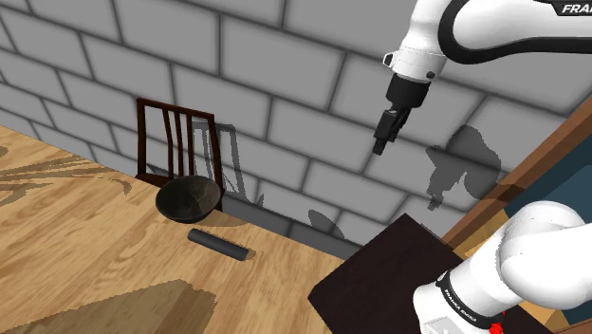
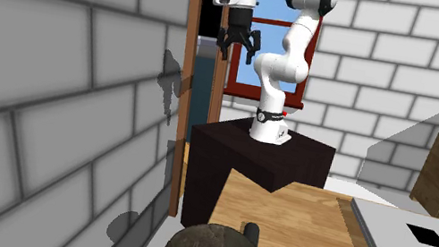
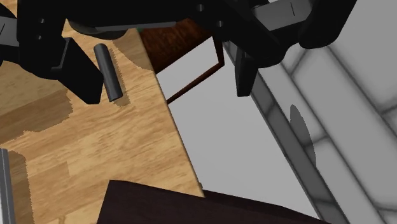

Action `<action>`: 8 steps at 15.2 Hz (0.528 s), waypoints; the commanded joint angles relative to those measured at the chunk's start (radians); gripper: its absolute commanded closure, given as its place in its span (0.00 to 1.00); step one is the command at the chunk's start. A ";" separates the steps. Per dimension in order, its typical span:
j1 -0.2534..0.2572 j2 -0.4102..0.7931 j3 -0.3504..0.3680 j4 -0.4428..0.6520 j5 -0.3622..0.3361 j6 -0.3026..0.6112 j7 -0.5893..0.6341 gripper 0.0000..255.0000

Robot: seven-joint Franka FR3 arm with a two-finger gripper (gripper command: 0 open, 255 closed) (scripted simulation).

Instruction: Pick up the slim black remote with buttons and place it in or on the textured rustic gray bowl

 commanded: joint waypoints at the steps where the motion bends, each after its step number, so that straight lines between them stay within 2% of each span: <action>1: 0.013 0.044 0.019 -0.026 0.014 0.076 0.007 0.00; 8: 0.055 0.240 0.088 -0.042 0.046 0.303 0.037 0.00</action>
